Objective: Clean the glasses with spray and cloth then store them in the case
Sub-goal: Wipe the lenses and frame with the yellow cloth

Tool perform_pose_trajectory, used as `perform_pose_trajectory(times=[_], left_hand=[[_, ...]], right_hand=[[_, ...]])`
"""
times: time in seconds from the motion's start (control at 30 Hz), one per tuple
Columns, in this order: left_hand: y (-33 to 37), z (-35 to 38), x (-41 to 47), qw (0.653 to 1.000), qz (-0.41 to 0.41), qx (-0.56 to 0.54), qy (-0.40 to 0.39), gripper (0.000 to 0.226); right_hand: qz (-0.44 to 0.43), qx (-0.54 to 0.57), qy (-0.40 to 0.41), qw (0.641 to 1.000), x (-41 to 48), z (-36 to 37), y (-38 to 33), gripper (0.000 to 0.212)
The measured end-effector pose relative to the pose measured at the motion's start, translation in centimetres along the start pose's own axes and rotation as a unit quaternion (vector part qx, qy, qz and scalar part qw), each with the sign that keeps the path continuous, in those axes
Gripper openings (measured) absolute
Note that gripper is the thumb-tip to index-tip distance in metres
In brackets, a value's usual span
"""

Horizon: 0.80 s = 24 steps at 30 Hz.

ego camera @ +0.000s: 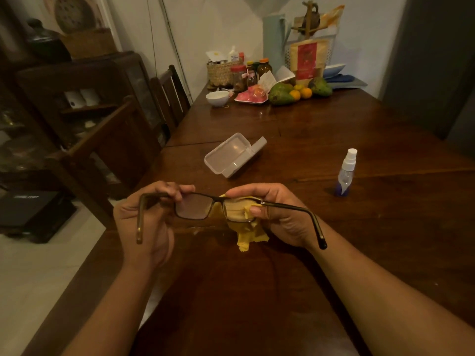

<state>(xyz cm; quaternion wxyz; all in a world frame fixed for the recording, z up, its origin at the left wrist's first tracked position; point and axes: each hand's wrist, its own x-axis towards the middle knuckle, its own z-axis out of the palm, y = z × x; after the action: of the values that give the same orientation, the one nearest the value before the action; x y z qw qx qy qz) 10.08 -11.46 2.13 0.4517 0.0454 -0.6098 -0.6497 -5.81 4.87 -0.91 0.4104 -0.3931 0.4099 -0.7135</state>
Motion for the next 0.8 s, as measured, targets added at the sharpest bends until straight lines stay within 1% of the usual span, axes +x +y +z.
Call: perform_pose_trajectory(times=[0.03,0.07,0.13,0.2,0.3,0.43,0.5,0.53,0.63,0.67,0.73,0.77,0.8], left_hand=[[0.1,0.0,0.0,0.999,0.037,-0.020,-0.010,0.048],[0.2,0.0,0.1,0.998,0.055,-0.032,-0.017,0.048],[0.2,-0.1,0.4,0.997,0.066,-0.038,-0.015,0.049],[-0.1,-0.4,0.5,0.996,0.079,-0.039,-0.016,0.048],[0.1,0.0,0.4,0.996,0.071,-0.043,-0.020,0.045],[0.4,0.4,0.4,0.995,0.078,-0.053,-0.021,0.023],[0.4,0.2,0.4,0.995,0.082,-0.057,-0.026,0.015],[0.5,0.1,0.5,0.995,0.083,-0.056,-0.027,0.016],[0.2,-0.3,0.5,0.996,0.077,-0.047,-0.017,0.035],[0.1,-0.4,0.5,0.997,0.070,-0.041,-0.017,0.036],[-0.2,-0.4,0.6,0.997,0.066,-0.016,-0.025,0.026],[-0.3,-0.3,0.6,0.997,0.071,0.001,-0.024,0.027],[-0.5,-0.3,0.6,0.997,0.076,0.022,-0.014,0.036]], right_hand=[[0.006,-0.008,-0.004,1.000,0.0,-0.1,0.1,0.040],[-0.004,-0.008,-0.010,1.000,-0.1,0.1,-0.1,0.041],[0.013,0.000,0.002,1.000,0.0,0.3,-0.5,0.042],[0.011,0.005,0.013,1.000,-0.1,0.1,-0.4,0.040],[0.008,0.022,0.026,0.999,-0.1,0.1,-0.3,0.040],[0.000,0.029,0.001,1.000,-0.2,0.5,-0.5,0.036],[0.001,0.019,0.006,1.000,-0.2,0.4,-0.5,0.034],[-0.004,0.012,0.018,1.000,-0.2,0.5,-0.6,0.038],[-0.017,0.003,0.054,0.998,-0.1,0.2,-0.5,0.047],[-0.019,0.001,0.057,0.998,0.0,0.2,-0.5,0.049],[-0.023,-0.001,0.049,0.999,0.0,0.2,-0.4,0.054],[-0.024,-0.002,0.049,0.999,0.0,0.2,-0.3,0.054],[-0.026,-0.006,0.056,0.998,0.1,0.3,-0.3,0.053]])
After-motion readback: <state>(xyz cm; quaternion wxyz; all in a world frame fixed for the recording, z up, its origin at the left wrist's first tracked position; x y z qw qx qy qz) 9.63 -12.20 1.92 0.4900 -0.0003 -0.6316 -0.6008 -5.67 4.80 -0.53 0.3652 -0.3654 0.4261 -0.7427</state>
